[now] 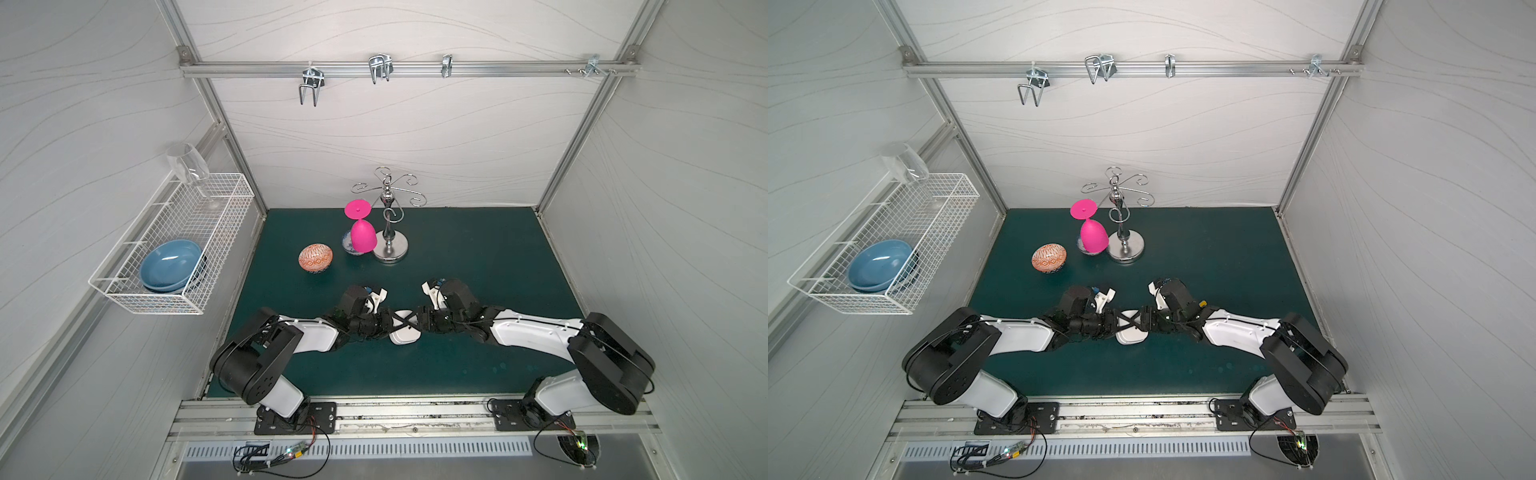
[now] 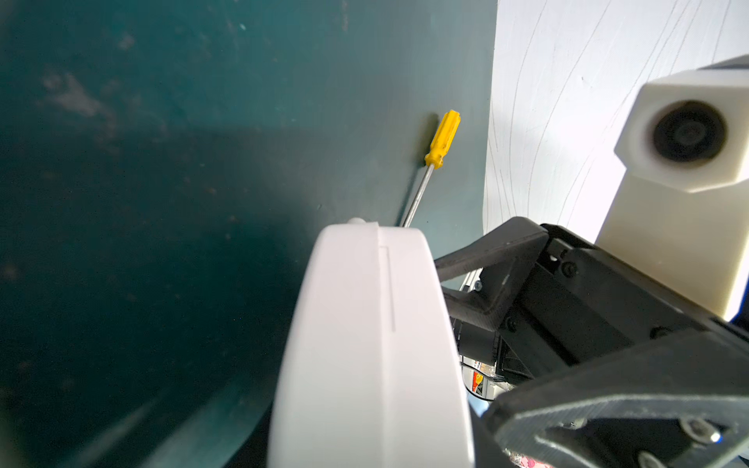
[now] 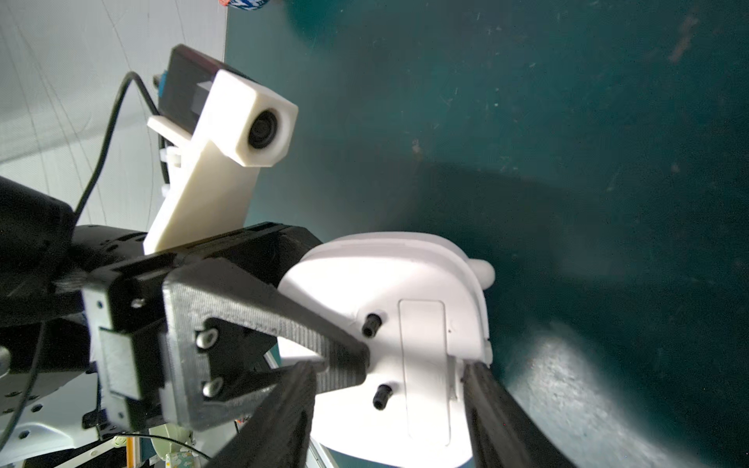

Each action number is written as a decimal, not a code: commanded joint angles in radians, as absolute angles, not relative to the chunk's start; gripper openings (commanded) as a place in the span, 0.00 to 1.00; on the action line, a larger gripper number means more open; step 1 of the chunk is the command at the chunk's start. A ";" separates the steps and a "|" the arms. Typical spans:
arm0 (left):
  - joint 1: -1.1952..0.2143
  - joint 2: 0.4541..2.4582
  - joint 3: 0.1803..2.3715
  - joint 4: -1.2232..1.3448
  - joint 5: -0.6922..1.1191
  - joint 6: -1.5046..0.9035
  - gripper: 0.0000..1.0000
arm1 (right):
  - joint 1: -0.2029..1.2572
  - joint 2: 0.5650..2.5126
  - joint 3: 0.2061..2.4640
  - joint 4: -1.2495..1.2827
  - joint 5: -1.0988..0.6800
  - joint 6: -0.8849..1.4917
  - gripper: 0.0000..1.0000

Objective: Remove the battery from the alarm
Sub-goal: Remove the cover from the alarm.

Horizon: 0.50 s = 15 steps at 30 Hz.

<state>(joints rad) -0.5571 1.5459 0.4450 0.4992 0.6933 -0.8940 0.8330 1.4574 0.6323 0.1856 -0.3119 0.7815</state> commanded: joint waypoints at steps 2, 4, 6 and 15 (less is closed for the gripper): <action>-0.555 1.565 0.447 0.608 0.701 -0.906 0.22 | 0.859 1.481 0.628 0.228 -0.319 0.796 0.62; -0.555 1.570 0.445 0.613 0.702 -0.909 0.22 | 0.862 1.487 0.619 0.230 -0.312 0.796 0.62; -0.554 1.573 0.444 0.614 0.700 -0.908 0.21 | 0.863 1.491 0.614 0.231 -0.309 0.798 0.62; -0.554 1.598 0.441 0.636 0.694 -0.920 0.21 | 0.871 1.502 0.608 0.228 -0.311 0.799 0.61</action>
<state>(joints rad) -0.5526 1.5757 0.4328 0.5476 0.7010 -0.9241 0.8494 1.4776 0.6216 0.2119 -0.2832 0.7898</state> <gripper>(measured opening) 0.441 0.617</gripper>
